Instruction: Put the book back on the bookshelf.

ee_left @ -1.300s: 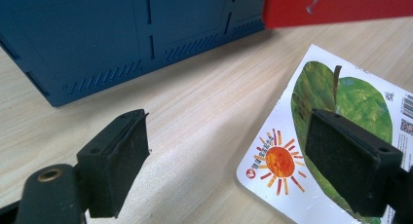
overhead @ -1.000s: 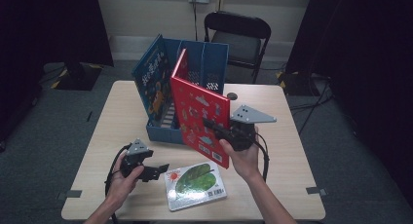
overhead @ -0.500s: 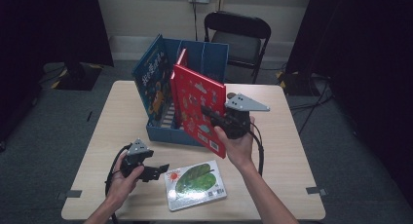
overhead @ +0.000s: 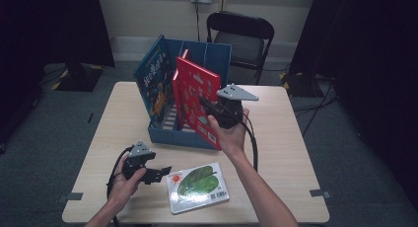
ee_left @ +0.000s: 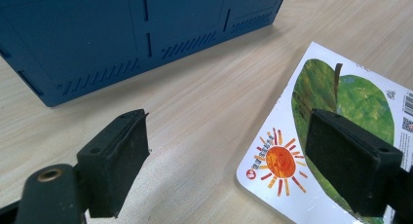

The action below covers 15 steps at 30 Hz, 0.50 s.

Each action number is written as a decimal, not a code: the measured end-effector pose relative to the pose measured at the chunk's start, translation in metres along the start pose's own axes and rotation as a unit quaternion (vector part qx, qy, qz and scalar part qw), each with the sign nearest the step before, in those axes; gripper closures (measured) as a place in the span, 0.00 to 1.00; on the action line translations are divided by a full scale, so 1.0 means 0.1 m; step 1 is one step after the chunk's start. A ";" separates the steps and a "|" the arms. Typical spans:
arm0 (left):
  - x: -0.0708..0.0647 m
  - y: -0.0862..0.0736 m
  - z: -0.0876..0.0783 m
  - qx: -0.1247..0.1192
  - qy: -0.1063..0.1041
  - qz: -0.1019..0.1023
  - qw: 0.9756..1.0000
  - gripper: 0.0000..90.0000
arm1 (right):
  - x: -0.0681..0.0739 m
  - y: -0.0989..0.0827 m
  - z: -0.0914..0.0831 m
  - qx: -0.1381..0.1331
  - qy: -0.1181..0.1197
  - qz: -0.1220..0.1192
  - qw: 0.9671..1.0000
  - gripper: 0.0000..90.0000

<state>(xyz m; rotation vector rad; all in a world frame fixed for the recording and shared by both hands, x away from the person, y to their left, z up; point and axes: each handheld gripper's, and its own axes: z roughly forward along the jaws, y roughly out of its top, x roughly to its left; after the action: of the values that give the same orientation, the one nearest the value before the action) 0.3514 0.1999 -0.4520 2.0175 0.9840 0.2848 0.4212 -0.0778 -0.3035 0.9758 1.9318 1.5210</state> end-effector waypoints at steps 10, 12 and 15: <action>0.01 0.00 0.01 -0.001 -0.001 -0.003 1.000 0.18 | -0.05 0.00 0.21 -0.001 -0.035 0.028 0.999 0.90; 0.01 0.00 0.01 -0.003 -0.004 -0.006 1.000 0.18 | -0.07 0.00 0.25 -0.001 -0.041 0.040 0.998 0.90; 0.01 0.00 0.01 0.000 -0.005 -0.003 1.000 0.18 | -0.08 0.01 0.31 -0.003 -0.052 0.045 0.998 0.90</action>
<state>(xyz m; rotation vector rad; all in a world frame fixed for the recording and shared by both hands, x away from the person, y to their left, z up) 0.3525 0.1998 -0.4525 2.0133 0.9829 0.2709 0.4494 -0.0655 -0.3110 1.1297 1.8312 1.4930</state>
